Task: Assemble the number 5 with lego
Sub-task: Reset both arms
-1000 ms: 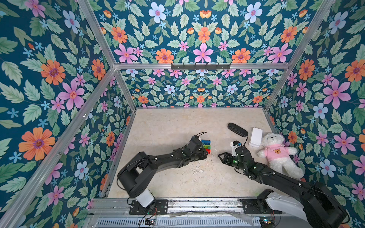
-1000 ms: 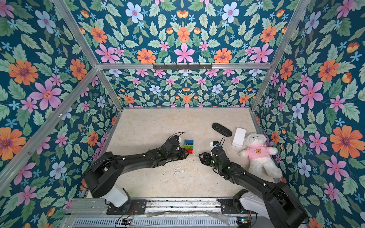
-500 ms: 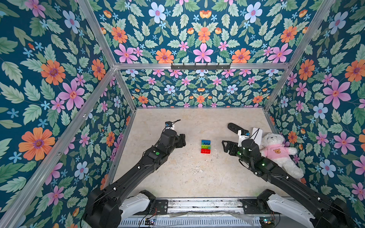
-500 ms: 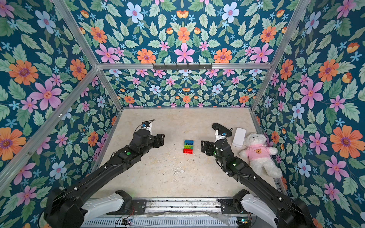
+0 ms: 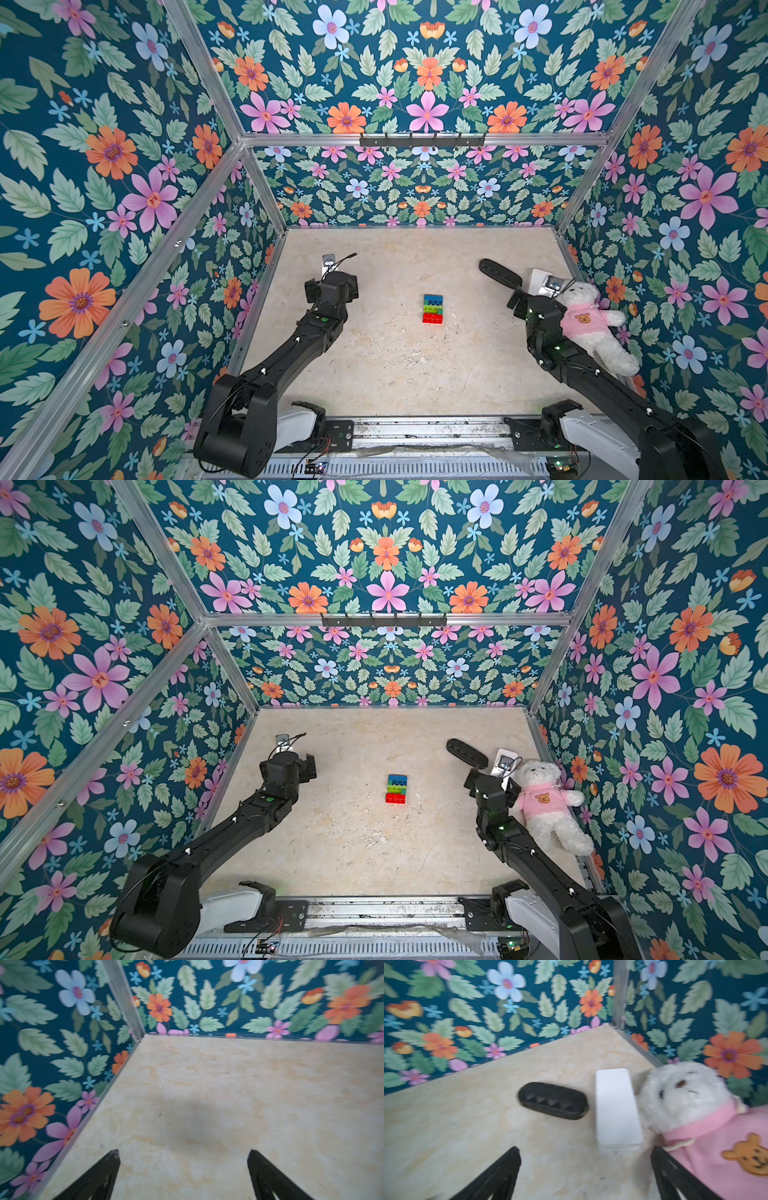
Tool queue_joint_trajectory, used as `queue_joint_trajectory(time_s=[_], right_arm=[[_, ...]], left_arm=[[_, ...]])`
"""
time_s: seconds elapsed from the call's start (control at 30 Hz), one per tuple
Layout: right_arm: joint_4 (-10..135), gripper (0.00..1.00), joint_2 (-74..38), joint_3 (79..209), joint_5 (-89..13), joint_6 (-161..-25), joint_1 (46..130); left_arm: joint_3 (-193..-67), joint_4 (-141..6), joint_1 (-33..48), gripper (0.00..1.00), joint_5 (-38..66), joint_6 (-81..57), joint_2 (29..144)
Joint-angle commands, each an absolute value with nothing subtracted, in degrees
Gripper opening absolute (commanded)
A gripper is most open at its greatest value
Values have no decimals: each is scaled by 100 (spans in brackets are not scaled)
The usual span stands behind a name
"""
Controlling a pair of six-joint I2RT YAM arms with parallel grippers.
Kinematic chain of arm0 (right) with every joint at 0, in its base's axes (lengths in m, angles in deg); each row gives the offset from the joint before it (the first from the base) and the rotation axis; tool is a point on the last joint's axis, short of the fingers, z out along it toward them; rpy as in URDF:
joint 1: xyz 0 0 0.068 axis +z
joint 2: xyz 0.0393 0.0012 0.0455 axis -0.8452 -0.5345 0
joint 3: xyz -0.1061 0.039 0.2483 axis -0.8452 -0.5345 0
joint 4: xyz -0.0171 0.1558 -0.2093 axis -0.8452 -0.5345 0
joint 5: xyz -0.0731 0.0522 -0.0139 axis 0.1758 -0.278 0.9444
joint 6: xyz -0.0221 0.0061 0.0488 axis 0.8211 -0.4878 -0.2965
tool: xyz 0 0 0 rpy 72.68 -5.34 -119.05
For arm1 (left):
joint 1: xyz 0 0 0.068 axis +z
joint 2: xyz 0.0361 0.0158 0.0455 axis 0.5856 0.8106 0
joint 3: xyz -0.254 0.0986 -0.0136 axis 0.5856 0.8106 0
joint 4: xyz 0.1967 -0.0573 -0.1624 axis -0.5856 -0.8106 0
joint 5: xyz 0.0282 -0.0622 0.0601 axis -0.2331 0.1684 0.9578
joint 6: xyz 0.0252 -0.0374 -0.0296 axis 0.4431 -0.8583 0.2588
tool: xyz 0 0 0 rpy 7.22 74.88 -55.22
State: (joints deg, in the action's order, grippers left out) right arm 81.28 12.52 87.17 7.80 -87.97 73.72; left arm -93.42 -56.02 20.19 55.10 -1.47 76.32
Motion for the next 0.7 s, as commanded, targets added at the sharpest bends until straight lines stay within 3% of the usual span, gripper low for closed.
queue_joint_trajectory(time_s=[0.0,0.13,0.2,0.4,0.5,0.53,0.57,0.63,0.67], right_arm=[[10070,99,993,8069,1196,-8147,7052],[12247,99,94,7510,1486,-7674,6998],[12447,99,-129,7587,1230,-7553,6990],[15050,99,-1138,7029,531,-7360,6693],[14557,99,-941,6970,-473,-7726,6275],[14998,99,-1279,6934,-919,-7786,6039],[15484,99,-1554,6950,-723,-7728,6015],[14044,99,-1117,7266,-684,-7899,6029],[14087,99,-1239,7377,-713,-7830,6027]], left_arm=[[-9064,-4711,2625,99,5767,57,7924],[-8632,-3711,3138,99,5393,38,8334],[-8506,-3346,3265,97,5053,18,8513],[-7995,-1675,3280,93,4603,167,9091],[-7441,-533,3278,92,3987,405,9254],[-7168,177,3277,93,3842,490,9476],[-7037,849,3277,94,3897,545,9663],[-7320,-248,3284,99,4143,315,9413],[-7257,136,3282,99,4154,368,9523]])
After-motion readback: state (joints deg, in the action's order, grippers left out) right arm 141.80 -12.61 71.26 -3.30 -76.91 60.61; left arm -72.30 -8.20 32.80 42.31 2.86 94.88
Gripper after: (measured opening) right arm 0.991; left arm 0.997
